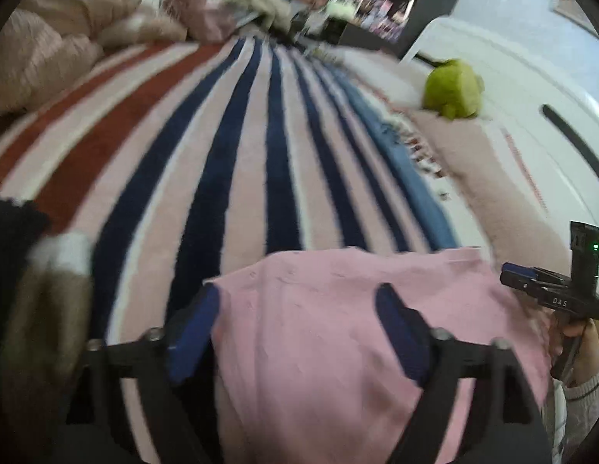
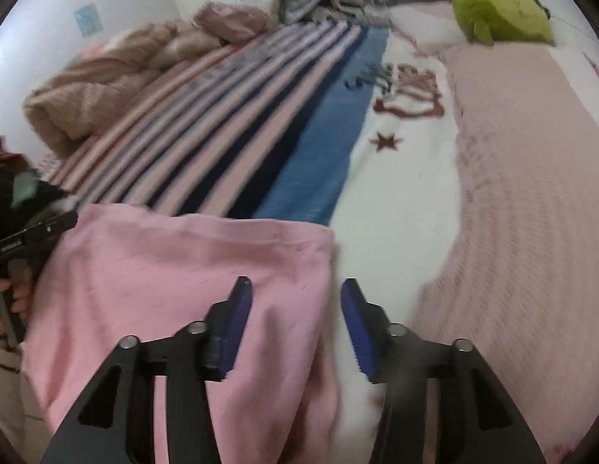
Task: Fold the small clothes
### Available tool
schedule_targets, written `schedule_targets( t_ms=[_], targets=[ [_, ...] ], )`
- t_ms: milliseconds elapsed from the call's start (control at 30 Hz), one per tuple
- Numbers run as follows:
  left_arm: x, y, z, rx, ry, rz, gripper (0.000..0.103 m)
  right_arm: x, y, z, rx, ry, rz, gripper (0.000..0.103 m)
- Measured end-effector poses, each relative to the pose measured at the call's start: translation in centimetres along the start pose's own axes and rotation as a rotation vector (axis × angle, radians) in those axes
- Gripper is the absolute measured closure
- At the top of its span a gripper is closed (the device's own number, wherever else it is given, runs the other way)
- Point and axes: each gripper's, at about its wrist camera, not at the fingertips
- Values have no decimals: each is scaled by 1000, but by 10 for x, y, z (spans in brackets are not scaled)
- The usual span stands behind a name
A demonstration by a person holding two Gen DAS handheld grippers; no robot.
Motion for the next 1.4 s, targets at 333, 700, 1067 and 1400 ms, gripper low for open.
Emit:
schedule_targets(
  t_ms=[333, 700, 1067, 1400],
  targets=[
    [-103, 43, -113, -64, 71, -50, 3, -84, -77, -98, 281, 56, -185, 54],
    [-192, 51, -96, -268, 23, -266, 5, -147, -131, -36, 302, -223, -369, 93],
    [-153, 71, -71, -253, 108, -255, 83, -142, -105, -63, 331, -171, -280, 91],
    [-56, 217, -65, -212, 110, 422, 84, -141, -3, -130, 313, 44, -56, 88]
  ],
)
Point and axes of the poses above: each gripper's, at about its wrist camera, not at the fingertips, and z roughly the way its jaws point, y to its right, x to its top, and after that the axes turned 10 degrees about z, right-handed
